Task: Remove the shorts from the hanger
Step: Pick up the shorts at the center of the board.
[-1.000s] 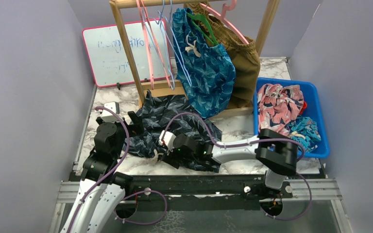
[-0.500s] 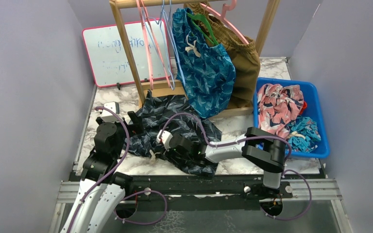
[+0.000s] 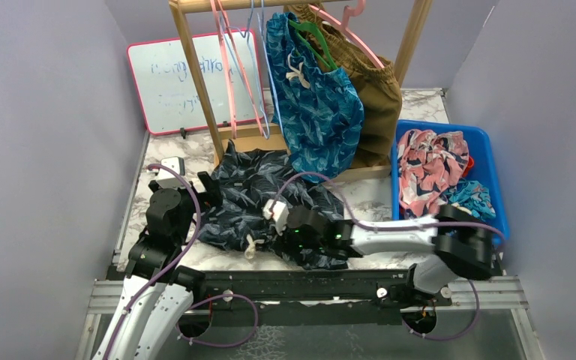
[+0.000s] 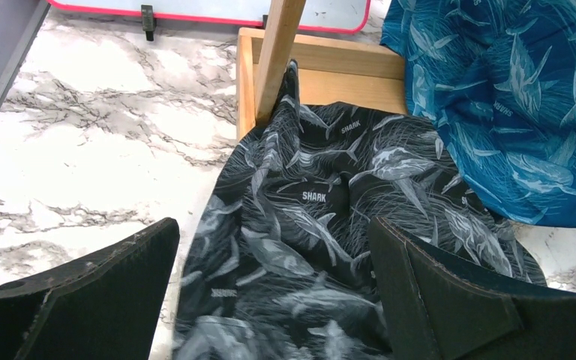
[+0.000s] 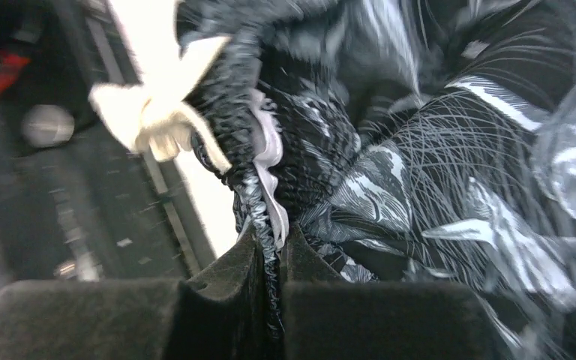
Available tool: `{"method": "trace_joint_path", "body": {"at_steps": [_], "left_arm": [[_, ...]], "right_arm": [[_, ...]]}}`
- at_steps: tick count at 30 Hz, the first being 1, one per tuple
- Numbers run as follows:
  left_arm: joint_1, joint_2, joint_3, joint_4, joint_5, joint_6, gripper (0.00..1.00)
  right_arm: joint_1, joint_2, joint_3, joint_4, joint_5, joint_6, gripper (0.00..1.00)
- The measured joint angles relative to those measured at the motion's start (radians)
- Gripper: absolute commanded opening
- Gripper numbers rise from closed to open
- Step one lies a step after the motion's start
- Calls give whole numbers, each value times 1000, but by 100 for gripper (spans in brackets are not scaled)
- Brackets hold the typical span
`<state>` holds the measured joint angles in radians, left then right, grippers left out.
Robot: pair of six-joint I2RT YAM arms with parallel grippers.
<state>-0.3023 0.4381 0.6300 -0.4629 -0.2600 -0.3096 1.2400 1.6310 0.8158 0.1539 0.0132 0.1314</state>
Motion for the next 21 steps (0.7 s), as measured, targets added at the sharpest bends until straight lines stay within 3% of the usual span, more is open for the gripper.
{"method": "trace_joint_path", "body": {"at_steps": [7, 11, 15, 21], "left_arm": [[0, 0, 0, 0, -2, 0, 99], [0, 0, 0, 0, -3, 0, 99], [0, 0, 0, 0, -3, 0, 99], [0, 0, 0, 0, -4, 0, 99]], "right_arm": [[0, -596, -131, 13, -75, 26, 1], [0, -842, -164, 25, -52, 24, 1], [0, -951, -174, -14, 35, 14, 1], [0, -967, -185, -66, 237, 36, 1]]}}
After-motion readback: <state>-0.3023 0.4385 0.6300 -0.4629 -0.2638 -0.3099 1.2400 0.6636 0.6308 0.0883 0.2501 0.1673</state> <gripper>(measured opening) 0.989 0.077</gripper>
